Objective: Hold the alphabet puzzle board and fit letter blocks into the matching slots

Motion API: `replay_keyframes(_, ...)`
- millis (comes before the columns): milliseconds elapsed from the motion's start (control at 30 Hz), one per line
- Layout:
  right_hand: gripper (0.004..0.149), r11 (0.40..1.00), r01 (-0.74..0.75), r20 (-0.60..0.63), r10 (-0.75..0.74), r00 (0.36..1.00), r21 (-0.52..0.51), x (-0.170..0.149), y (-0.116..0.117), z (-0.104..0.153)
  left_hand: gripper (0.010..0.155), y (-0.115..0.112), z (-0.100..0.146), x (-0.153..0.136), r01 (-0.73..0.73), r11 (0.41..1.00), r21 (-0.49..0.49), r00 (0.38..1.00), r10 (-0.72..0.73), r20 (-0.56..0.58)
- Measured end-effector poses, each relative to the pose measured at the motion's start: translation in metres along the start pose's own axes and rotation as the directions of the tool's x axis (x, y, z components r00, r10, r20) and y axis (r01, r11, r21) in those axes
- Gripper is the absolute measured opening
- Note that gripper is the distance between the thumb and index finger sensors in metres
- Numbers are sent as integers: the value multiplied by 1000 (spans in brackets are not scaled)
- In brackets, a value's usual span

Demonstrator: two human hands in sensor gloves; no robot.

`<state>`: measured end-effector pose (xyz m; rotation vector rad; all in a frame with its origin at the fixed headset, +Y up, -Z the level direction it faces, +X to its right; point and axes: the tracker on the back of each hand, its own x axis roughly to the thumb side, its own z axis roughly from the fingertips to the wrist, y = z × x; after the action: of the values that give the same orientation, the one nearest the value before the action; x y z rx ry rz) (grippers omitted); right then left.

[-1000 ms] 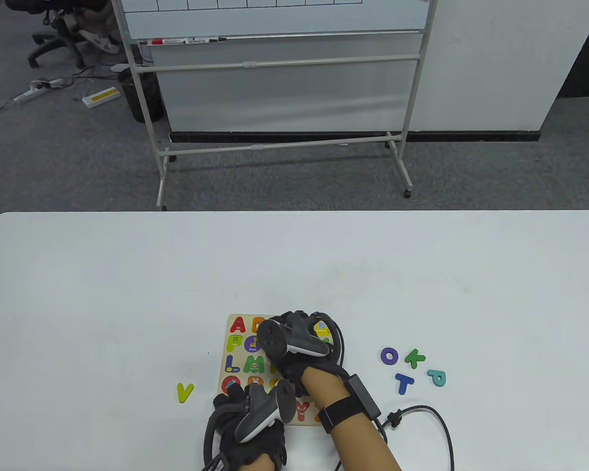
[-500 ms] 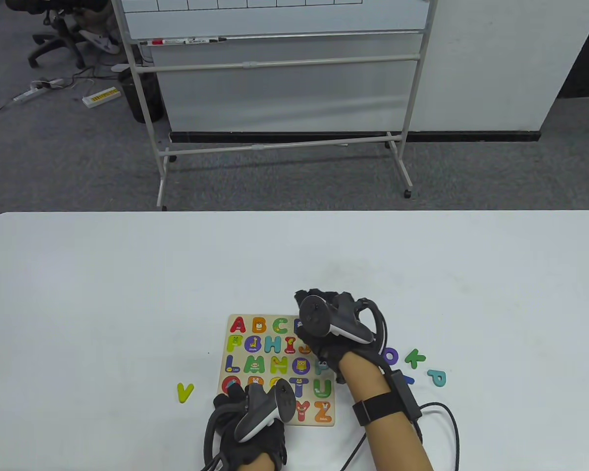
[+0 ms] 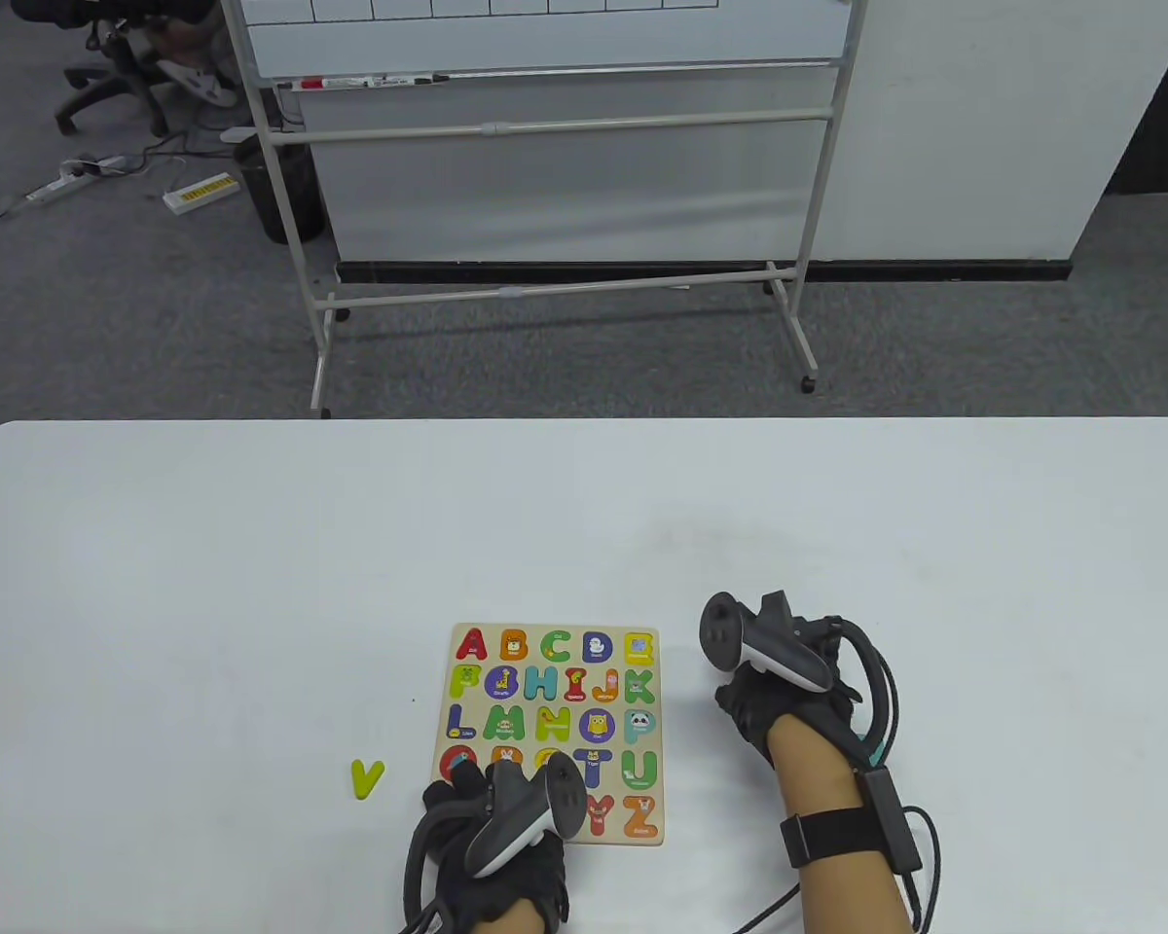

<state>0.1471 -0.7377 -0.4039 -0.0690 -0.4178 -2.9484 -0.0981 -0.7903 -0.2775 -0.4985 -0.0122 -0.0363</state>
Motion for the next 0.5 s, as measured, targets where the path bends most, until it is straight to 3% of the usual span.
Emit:
replay_keyframes(300,75,1000,-9,-19,10,1000,29,-8,22,-1,80,0,0,0,3,1000,0,1000,-3,-1)
replay_keyframes(500,72,1000,-17,-21,17,1000,24,-8,25,0,80,0,0,0,4,1000,-5,1000,-4,0)
